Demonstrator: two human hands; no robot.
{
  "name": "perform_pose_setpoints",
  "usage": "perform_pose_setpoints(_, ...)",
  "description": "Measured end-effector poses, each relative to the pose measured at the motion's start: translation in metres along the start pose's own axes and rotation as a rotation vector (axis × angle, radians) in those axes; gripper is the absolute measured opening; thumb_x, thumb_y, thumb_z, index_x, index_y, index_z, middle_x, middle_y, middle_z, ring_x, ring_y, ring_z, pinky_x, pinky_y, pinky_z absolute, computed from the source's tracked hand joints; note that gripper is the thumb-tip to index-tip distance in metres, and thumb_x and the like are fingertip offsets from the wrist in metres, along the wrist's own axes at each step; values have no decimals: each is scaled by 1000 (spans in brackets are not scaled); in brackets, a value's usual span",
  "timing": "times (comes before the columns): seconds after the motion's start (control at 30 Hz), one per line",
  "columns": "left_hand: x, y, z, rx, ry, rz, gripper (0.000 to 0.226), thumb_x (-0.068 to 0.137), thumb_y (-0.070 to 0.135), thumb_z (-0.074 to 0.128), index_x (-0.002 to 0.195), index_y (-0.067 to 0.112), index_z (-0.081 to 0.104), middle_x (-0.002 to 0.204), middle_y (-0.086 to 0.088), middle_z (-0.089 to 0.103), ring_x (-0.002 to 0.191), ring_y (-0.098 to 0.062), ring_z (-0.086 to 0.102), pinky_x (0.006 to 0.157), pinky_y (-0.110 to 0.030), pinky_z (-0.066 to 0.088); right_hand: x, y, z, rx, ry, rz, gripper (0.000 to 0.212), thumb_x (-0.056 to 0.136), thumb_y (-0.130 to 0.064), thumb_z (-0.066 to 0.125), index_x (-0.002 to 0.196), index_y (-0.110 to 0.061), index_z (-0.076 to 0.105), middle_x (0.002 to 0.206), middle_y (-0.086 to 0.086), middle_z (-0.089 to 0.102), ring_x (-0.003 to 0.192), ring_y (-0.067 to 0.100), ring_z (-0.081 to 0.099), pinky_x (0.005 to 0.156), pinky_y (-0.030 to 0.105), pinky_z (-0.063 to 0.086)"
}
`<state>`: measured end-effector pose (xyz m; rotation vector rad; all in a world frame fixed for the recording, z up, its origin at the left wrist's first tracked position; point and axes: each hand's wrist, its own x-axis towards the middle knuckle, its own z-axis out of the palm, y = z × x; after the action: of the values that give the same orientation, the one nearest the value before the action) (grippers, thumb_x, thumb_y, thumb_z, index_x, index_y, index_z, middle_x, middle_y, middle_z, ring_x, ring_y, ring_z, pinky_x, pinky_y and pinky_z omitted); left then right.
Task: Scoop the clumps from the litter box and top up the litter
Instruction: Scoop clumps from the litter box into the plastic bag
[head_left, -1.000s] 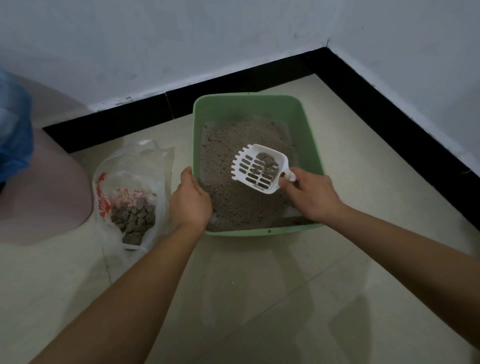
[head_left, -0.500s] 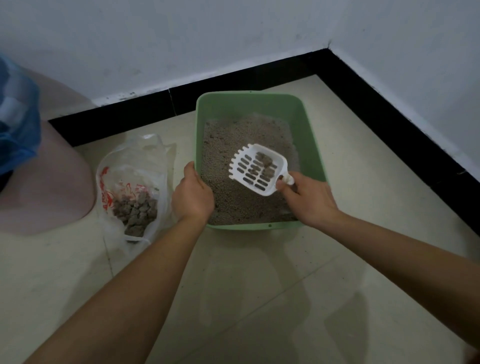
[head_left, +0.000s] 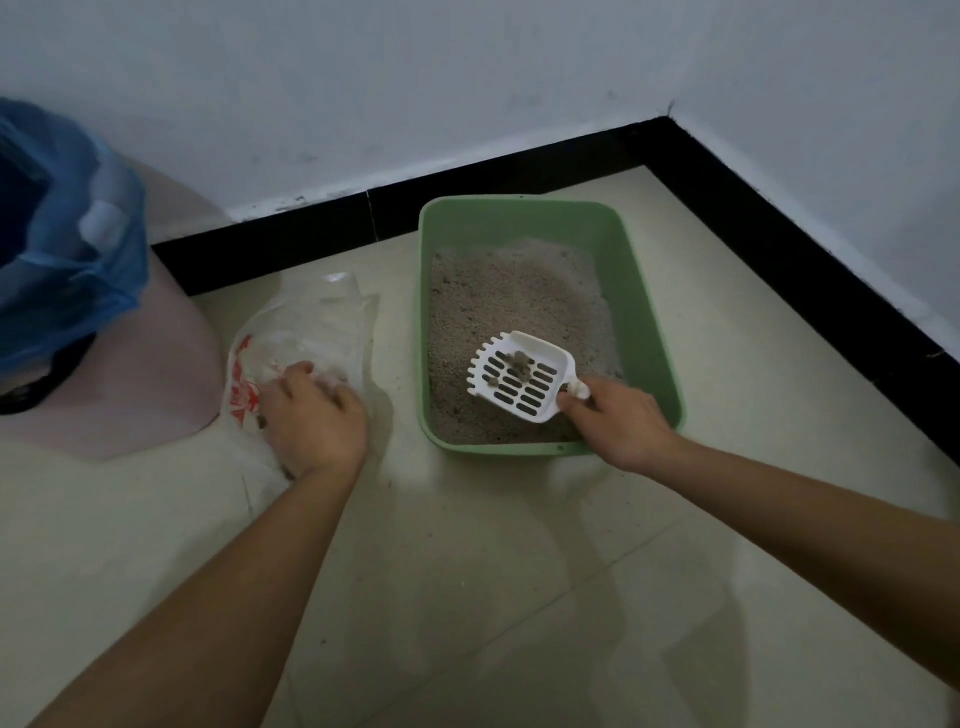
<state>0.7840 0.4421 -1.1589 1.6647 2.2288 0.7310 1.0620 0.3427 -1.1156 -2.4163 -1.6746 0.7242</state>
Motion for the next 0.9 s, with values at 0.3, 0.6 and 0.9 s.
perform_pose_setpoints(0.3, 10, -51, -25, 143, 30, -339, 74, 69, 23, 71, 134, 11, 37, 142, -21, 35, 128, -38, 33, 99, -51, 28, 8, -31, -10, 7, 20, -71, 36, 101, -49, 36, 86, -23, 56, 73, -2, 61, 77, 26, 60, 76, 36, 49)
perform_pose_setpoints(0.6, 25, -57, -46, -160, 25, -435, 32, 98, 25, 39, 114, 3, 56, 115, -27, 61, 105, -45, 57, 83, -44, 44, 26, -162, -15, -283, 211, -383, 33, 102, -40, 32, 82, -23, 52, 69, -5, 57, 63, 16, 54, 91, 44, 42)
perform_pose_setpoints(0.9, 29, -65, -48, -197, 22, -445, 30, 97, 25, 39, 111, 4, 54, 112, -27, 61, 102, -44, 57, 82, -43, 43, 28, -233, 7, -1183, 369, -792, 14, 94, -19, 54, 99, -8, 61, 72, 4, 49, 60, 18, 43, 68, 35, 35)
